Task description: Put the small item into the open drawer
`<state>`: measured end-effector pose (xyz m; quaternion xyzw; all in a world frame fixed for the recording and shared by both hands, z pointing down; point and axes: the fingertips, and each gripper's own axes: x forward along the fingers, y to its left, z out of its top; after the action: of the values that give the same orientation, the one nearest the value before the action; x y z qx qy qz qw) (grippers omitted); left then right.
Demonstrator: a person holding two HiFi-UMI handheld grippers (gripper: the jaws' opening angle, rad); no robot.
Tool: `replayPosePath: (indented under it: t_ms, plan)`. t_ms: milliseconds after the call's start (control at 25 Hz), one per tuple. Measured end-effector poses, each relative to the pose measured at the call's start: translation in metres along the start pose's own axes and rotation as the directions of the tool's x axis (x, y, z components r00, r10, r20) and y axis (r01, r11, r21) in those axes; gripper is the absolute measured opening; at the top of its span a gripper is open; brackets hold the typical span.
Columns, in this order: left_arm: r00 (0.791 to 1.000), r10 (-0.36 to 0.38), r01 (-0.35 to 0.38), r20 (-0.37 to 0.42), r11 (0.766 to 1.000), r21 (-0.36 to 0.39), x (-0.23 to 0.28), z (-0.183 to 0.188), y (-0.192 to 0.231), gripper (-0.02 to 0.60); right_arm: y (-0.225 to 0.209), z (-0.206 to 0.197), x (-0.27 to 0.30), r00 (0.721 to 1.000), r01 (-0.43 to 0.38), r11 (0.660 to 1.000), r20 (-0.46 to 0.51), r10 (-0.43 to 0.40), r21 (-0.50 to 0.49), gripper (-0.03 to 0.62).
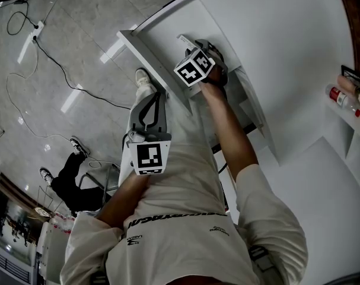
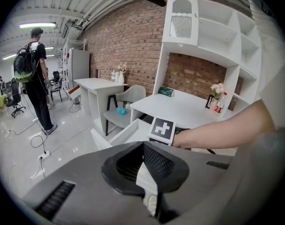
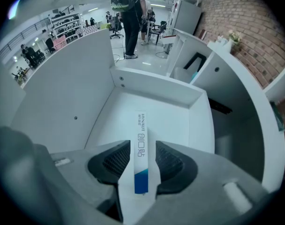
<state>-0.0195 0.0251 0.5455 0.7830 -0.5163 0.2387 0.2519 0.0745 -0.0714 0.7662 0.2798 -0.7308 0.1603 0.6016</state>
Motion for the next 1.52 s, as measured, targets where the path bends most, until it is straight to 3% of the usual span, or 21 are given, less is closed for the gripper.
replayPosePath:
  t_ms: [520,800,1160,1520]
  plan:
    - [0.998,-0.008,0.004,0.067,0.999,0.050,-0.020,0.030,-0.004,-0.002,0.003,0.008,-0.047,0.999,0.001,0.997,0.050,-0.005,0.080,0.154]
    - [0.994,-0.009,0.000,0.108,0.997,0.079,-0.035,0.053,-0.003,-0.002,-0.004,0.023,-0.095,0.991,0.008,0.984,0.130,-0.031,0.177,0.139]
    - [0.984,-0.024,0.006,0.179,0.995,0.098,-0.053,0.096,-0.004,-0.002,-0.015,0.053,-0.167,0.954,0.053,0.980,0.278,-0.107,0.194,0.083]
    - [0.968,-0.058,0.017,0.245,0.986,0.167,-0.070,0.138,-0.004,-0.002,-0.024,0.075,-0.236,0.897,0.105,0.964,0.396,-0.197,0.243,0.003]
